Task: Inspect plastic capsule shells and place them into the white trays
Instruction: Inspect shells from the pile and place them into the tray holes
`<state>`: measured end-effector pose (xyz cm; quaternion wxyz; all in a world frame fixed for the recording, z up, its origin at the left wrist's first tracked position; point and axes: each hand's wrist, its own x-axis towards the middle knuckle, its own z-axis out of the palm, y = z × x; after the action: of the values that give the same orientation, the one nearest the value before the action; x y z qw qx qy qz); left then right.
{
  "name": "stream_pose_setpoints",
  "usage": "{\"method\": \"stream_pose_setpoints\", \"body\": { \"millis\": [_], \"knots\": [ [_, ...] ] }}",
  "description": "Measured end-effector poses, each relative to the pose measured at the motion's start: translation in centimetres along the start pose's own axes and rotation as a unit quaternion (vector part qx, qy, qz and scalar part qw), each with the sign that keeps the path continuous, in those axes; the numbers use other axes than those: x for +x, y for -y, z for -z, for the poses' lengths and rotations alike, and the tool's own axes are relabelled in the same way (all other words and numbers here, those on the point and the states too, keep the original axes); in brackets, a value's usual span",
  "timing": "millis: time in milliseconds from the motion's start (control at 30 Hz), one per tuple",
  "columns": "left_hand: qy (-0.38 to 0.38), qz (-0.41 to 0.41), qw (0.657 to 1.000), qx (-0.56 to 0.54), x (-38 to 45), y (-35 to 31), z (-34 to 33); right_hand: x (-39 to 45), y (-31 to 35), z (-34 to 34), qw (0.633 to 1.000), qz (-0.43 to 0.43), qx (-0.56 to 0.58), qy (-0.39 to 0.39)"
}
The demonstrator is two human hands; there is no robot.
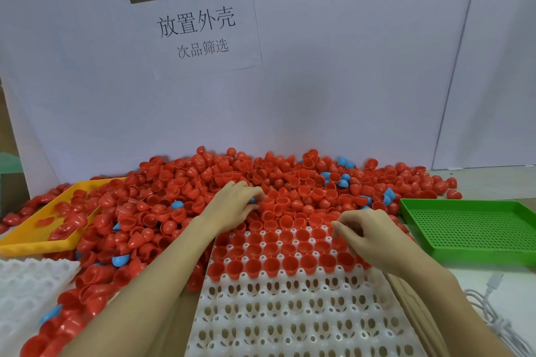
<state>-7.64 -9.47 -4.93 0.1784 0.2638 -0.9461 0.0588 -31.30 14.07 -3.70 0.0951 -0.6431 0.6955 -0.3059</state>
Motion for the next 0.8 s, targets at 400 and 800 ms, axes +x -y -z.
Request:
{"method": "stream_pose_setpoints", "body": {
  "millis": [400, 800],
  "knots": [
    [-0.089, 0.134, 0.861, -0.483, -4.5, -6.6, 5.1, -0.4, 1.4, 0.2, 0.993, 0.01, 0.119, 0.011],
    [-0.046, 0.13, 0.823, -0.551, -9.6, -11.6, 4.0, -1.4, 4.8, -0.2, 0.938, 0.045, 0.313, 0.14]
  ]
}}
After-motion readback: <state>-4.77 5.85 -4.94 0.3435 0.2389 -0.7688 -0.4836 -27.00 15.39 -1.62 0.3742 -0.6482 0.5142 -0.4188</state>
